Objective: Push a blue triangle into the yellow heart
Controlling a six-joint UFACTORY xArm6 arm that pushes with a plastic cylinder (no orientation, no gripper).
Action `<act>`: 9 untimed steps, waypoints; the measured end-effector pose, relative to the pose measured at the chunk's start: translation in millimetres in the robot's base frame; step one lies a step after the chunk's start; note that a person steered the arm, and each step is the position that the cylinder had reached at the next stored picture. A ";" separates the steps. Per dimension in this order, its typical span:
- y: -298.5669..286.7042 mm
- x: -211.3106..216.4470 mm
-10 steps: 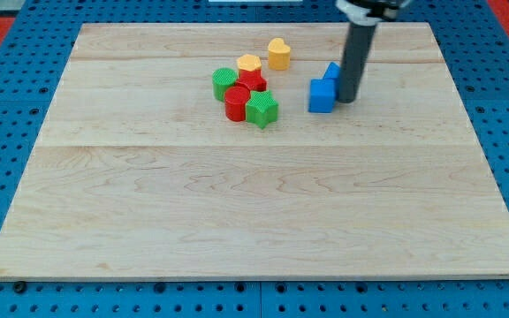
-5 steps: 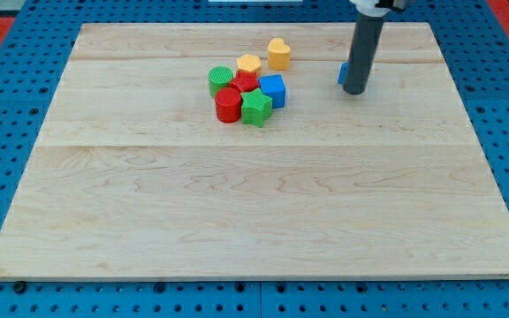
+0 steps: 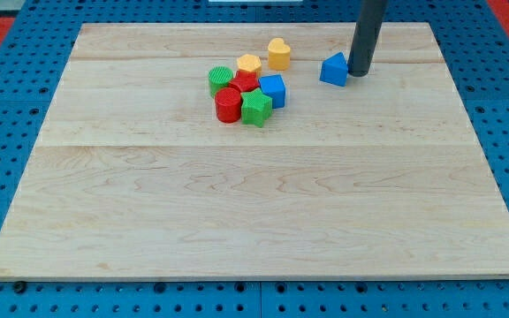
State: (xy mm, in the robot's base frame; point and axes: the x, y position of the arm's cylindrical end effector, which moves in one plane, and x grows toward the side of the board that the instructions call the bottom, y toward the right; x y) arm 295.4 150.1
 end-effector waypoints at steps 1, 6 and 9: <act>-7.0 -17.5; -104.0 9.7; -21.3 33.0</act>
State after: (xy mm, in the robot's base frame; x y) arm 328.3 128.8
